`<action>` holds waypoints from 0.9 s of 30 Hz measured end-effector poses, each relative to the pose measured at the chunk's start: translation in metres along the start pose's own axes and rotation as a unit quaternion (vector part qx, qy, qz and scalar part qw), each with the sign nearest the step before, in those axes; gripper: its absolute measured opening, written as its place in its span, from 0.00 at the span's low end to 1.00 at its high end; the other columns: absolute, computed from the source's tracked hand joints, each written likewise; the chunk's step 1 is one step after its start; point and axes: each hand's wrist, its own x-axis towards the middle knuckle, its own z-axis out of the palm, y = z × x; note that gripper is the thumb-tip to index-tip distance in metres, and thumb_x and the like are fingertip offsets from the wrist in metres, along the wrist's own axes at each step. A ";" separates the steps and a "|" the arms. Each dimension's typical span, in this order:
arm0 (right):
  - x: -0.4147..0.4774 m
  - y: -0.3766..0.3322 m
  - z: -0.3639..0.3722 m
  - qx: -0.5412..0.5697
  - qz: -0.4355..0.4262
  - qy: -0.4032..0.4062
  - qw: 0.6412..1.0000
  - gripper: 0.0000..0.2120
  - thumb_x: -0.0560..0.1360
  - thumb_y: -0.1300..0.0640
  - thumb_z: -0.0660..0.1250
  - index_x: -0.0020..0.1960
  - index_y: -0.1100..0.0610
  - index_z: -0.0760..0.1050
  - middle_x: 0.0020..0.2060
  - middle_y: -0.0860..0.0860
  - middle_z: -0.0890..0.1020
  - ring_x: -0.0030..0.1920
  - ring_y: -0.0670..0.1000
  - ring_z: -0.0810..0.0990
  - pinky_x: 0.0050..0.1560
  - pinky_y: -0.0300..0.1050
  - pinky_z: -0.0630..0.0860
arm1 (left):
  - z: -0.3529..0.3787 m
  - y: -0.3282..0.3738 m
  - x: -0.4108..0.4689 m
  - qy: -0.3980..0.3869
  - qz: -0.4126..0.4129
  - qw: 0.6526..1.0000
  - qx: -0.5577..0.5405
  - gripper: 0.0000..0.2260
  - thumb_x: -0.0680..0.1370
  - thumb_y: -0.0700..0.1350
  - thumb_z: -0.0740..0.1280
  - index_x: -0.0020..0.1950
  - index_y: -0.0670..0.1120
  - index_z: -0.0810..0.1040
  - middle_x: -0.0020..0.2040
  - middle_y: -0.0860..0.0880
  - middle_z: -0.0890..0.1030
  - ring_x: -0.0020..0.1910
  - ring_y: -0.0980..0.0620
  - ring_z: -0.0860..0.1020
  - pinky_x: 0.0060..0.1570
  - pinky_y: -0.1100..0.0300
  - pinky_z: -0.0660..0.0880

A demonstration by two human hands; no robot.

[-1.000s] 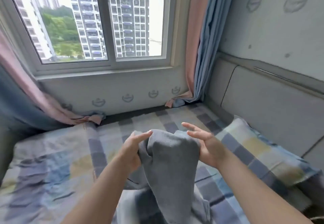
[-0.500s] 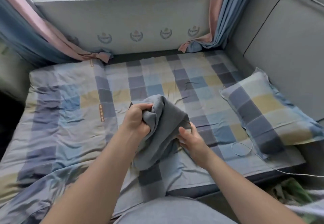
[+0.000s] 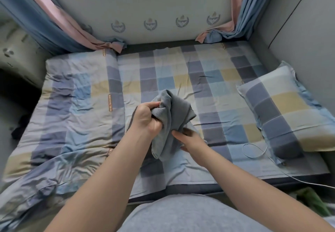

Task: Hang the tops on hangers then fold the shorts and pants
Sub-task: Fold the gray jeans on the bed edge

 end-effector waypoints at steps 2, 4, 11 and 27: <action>0.000 0.002 -0.009 -0.008 -0.008 0.006 1.000 0.02 0.80 0.55 0.68 0.50 0.52 0.79 0.46 0.49 0.86 0.45 0.45 0.85 0.42 0.38 0.80 | -0.002 -0.005 0.001 0.001 0.024 1.000 0.000 0.15 0.81 0.32 0.51 0.48 0.35 0.78 0.41 0.40 0.81 0.39 0.46 0.82 0.52 0.55 0.79; -0.001 0.002 -0.019 -0.013 -0.009 0.017 1.000 0.08 0.83 0.56 0.63 0.58 0.57 0.79 0.53 0.58 0.85 0.52 0.53 0.85 0.55 0.49 0.81 | -0.005 -0.006 0.003 -0.005 0.040 0.999 -0.003 0.14 0.81 0.32 0.52 0.48 0.35 0.77 0.41 0.39 0.81 0.41 0.45 0.81 0.56 0.54 0.77; -0.013 -0.028 -0.077 -0.003 -0.062 0.082 0.995 0.11 0.83 0.55 0.63 0.51 0.58 0.82 0.41 0.52 0.86 0.41 0.50 0.82 0.41 0.42 0.78 | -0.031 -0.017 0.011 0.072 0.080 0.949 0.298 0.09 0.80 0.34 0.65 0.59 0.39 0.75 0.52 0.38 0.82 0.52 0.40 0.80 0.55 0.43 0.78; -0.093 -0.167 -0.140 -0.386 -0.145 -0.147 0.899 0.11 0.76 0.59 0.69 0.55 0.46 0.84 0.48 0.45 0.86 0.48 0.46 0.84 0.47 0.38 0.80 | 0.028 -0.093 0.029 -0.211 0.244 0.547 0.772 0.08 0.77 0.48 0.72 0.55 0.50 0.82 0.51 0.50 0.84 0.52 0.50 0.80 0.56 0.46 0.76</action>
